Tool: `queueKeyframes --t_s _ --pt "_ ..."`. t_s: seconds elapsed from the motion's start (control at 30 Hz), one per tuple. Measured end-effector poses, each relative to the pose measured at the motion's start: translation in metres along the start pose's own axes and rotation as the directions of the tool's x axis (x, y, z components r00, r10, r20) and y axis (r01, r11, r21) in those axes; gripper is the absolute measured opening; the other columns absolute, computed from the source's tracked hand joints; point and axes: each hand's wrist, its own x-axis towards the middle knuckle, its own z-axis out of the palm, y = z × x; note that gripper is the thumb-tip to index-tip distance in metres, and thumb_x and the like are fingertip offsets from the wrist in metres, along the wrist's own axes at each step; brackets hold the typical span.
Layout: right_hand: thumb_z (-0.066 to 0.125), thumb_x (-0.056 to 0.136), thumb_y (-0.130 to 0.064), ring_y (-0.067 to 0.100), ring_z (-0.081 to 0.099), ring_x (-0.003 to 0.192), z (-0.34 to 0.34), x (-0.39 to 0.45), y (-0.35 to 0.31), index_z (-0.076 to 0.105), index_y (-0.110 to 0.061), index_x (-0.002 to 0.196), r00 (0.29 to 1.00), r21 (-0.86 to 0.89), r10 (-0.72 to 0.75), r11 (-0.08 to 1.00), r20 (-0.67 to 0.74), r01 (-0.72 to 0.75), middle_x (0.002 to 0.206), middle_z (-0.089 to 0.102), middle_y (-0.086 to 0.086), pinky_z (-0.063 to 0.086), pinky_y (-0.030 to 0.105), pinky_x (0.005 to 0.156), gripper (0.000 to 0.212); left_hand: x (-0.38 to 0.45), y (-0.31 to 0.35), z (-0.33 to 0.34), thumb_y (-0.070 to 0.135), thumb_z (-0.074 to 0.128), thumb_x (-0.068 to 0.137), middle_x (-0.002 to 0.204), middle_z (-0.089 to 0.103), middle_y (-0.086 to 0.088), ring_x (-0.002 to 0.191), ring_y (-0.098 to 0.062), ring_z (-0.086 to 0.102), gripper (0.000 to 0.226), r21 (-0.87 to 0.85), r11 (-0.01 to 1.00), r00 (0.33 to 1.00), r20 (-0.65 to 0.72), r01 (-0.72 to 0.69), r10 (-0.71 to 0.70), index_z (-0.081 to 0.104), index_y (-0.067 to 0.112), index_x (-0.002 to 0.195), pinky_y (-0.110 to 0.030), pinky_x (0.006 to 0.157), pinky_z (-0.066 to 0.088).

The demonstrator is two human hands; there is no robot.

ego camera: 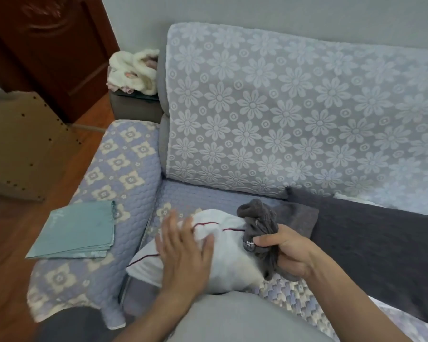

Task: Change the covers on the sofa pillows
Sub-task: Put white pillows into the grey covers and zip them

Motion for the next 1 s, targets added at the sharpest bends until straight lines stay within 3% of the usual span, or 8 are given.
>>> queueKeyframes --t_s 0.1,0.2,0.3,0.4,0.5,0.6,0.87,1.0 --pt "0.075 0.068 0.013 0.047 0.053 0.116 -0.006 -0.003 0.01 0.058 0.014 0.123 1.0 0.051 0.017 0.999 0.003 -0.018 0.125 0.056 0.036 0.028 0.064 0.114 0.058 -0.004 -0.037 0.013 0.052 0.069 0.08 0.147 0.044 -0.017 0.135 -0.037 0.043 0.084 -0.192 0.902 0.917 0.185 0.387 -0.354 0.035 0.01 0.146 -0.051 0.112 0.037" --pt "0.075 0.071 0.013 0.053 0.052 0.123 -0.001 0.001 0.017 0.061 0.014 0.121 0.999 0.07 0.04 0.997 0.0 -0.04 0.131 0.053 0.04 0.032 0.066 0.111 0.052 0.008 -0.081 0.003 0.036 0.078 0.074 0.133 0.062 -0.013 0.123 -0.033 0.059 0.066 -0.354 0.691 0.767 0.424 0.63 -0.482 0.054 0.016 0.131 -0.04 0.1 0.047" --pt "0.068 0.076 0.017 0.055 0.054 0.12 0.008 0.009 0.019 0.061 0.015 0.12 0.997 0.093 0.011 0.996 -0.08 -0.003 0.126 0.057 0.04 0.038 0.067 0.107 0.046 0.02 -0.104 -0.013 0.043 0.082 0.066 0.116 0.072 -0.011 0.103 -0.03 0.069 0.056 -0.434 0.429 0.605 0.464 0.792 -0.647 0.067 0.02 0.114 -0.04 0.087 0.055" --pt "0.064 0.079 0.019 0.048 0.065 0.104 0.028 0.016 0.017 0.063 0.012 0.115 0.986 0.025 -0.062 0.997 -0.157 0.067 0.112 0.067 0.034 0.05 0.058 0.098 0.037 0.025 -0.078 -0.032 0.028 0.086 0.077 0.115 0.069 0.007 0.106 -0.012 0.066 0.052 -0.513 0.638 0.819 0.359 0.574 -0.449 0.062 0.022 0.122 -0.027 0.091 0.052" --pt "0.062 0.081 0.02 0.032 0.072 0.075 0.047 0.017 0.017 0.068 0.006 0.099 0.966 -0.081 -0.131 0.99 -0.222 0.116 0.087 0.074 0.022 0.06 0.039 0.067 0.024 0.019 -0.028 -0.035 0.019 0.066 0.094 0.117 0.064 0.014 0.111 -0.001 0.06 0.035 -0.585 0.796 0.97 0.245 0.157 -0.012 0.061 0.025 0.128 -0.015 0.096 0.045" --pt "0.06 0.082 0.019 0.029 0.072 0.07 0.045 0.016 0.014 0.069 0.004 0.095 0.951 -0.06 -0.172 0.985 -0.257 0.162 0.084 0.074 0.02 0.058 0.035 0.061 0.022 0.013 -0.016 -0.008 0.012 0.058 0.086 0.099 0.059 0.008 0.092 -0.01 0.06 0.04 -0.36 0.91 0.944 0.175 -0.204 0.281 0.07 0.03 0.119 -0.025 0.082 0.051" --pt "0.075 0.069 0.004 0.036 0.073 0.089 0.045 0.018 0.038 0.064 0.001 0.11 0.944 -0.128 -0.164 0.983 -0.285 0.132 0.097 0.074 0.022 0.058 0.054 0.086 0.042 0.024 0.001 0.008 0.023 0.053 0.091 0.09 0.054 0.006 0.085 -0.02 0.059 0.021 -0.047 0.985 0.861 0.481 -0.163 0.166 0.068 0.031 0.103 -0.032 0.066 0.04" --pt "0.058 0.056 0.002 0.036 0.07 0.093 0.045 0.019 0.038 0.062 -0.002 0.107 0.984 -0.246 -0.043 0.969 -0.171 0.0 0.1 0.072 0.022 0.057 0.042 0.077 0.052 0.023 0.01 0.014 0.02 0.053 0.091 0.088 0.056 0.005 0.089 -0.024 0.061 0.014 -0.026 0.991 0.816 0.565 -0.133 0.124 0.066 0.021 0.087 -0.03 0.065 0.035"
